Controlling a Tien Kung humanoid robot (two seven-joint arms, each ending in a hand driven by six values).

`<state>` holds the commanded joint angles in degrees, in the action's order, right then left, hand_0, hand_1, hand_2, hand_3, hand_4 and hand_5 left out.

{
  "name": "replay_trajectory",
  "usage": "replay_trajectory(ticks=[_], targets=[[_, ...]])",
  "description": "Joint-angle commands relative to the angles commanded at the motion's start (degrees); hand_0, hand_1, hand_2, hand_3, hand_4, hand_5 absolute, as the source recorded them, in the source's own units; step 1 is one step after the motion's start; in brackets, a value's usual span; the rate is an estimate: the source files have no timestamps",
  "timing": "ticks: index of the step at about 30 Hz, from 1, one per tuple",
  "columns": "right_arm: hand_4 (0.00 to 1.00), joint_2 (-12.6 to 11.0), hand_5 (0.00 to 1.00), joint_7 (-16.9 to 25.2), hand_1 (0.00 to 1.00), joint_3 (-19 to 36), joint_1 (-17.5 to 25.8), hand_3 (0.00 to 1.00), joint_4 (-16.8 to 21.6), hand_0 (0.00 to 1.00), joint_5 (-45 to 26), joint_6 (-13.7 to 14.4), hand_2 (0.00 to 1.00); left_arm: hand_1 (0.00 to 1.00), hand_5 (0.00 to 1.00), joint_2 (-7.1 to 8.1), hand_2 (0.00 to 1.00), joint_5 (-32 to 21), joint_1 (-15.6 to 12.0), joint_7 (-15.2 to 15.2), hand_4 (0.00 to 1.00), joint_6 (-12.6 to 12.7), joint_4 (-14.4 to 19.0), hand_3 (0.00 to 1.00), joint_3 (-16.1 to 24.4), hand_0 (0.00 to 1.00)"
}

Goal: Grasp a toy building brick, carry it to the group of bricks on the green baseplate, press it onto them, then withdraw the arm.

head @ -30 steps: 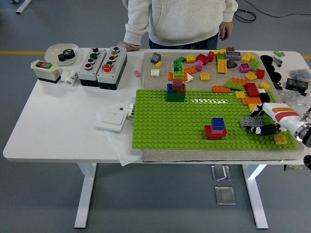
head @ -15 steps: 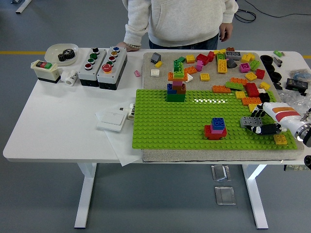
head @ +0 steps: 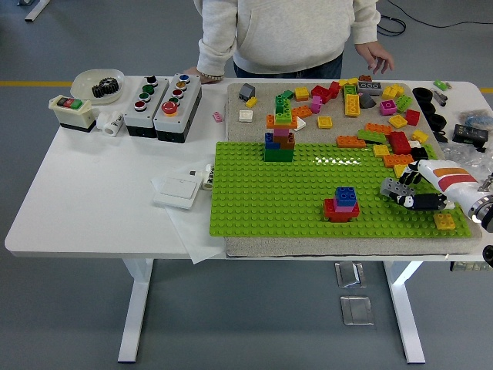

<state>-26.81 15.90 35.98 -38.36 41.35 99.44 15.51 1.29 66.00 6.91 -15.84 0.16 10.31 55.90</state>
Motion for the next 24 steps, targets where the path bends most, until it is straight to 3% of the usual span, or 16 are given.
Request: replay_trajectory(ticks=[17,24], targets=[[0.711,-0.88,0.505,0.19,0.496,1.84,0.5,0.505,1.74,0.581,-3.7,0.79,0.52,0.722,0.61,0.0,0.654,0.09,-0.06,0.03,0.589,-0.06,0.0,0.562,0.12,0.778],[0.687,-2.32,0.503,0.08,0.494,3.71,1.38,0.503,5.64,0.588,-4.66,1.2,0.517,0.722,0.612,-0.02,0.652,0.47,-0.25,0.0,0.589,-0.1,0.0,0.562,0.39,0.778]])
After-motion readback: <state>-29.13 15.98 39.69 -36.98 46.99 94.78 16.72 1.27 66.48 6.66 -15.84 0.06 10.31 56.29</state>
